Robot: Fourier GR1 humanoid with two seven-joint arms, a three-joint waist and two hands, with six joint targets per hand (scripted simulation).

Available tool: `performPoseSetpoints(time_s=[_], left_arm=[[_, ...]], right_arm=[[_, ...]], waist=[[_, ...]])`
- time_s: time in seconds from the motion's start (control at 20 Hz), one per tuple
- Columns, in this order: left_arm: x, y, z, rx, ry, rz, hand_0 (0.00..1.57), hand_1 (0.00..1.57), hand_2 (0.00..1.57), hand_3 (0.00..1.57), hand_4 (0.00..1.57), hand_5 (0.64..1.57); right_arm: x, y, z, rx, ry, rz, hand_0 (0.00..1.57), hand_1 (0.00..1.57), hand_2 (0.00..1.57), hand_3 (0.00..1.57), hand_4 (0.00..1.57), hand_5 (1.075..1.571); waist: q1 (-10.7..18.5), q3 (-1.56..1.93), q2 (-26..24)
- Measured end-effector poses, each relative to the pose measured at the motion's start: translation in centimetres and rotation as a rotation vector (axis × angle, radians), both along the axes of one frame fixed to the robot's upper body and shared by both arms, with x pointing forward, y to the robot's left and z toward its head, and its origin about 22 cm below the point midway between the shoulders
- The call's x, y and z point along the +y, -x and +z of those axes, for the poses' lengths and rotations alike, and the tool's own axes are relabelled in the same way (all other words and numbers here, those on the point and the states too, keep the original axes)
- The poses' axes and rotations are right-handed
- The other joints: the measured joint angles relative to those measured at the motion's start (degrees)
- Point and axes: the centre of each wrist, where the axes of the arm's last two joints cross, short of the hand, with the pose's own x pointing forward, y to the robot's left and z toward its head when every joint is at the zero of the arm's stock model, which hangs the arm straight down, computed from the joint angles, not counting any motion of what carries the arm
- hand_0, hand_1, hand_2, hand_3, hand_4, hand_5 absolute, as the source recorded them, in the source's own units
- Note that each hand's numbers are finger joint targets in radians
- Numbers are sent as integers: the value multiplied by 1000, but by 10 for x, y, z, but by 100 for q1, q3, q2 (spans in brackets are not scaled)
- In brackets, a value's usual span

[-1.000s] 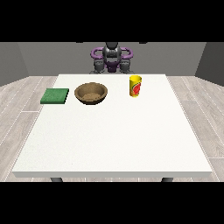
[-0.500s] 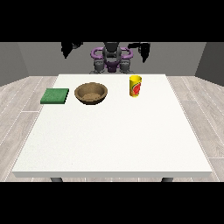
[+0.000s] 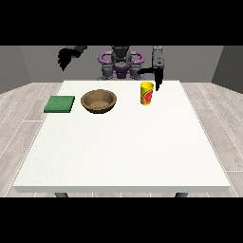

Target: Pick the cup and pour the ball into the bowl, then pick the bowl and place it on the pad

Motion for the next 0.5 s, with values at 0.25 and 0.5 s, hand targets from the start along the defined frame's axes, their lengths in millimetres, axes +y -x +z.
performPoseSetpoints(time_s=[0.25,0.5], left_arm=[[8,-10,-25,51,-12,-8,0,0,0,0,162,1432],[7,-18,-49,52,-13,-4,0,0,0,0,183,1423]], right_arm=[[-22,-1,-18,27,0,-6,0,0,0,0,672,1562],[-36,-6,-24,28,0,-3,0,0,0,0,675,1564]], waist=[[-29,2,-151],[-90,3,-80]])
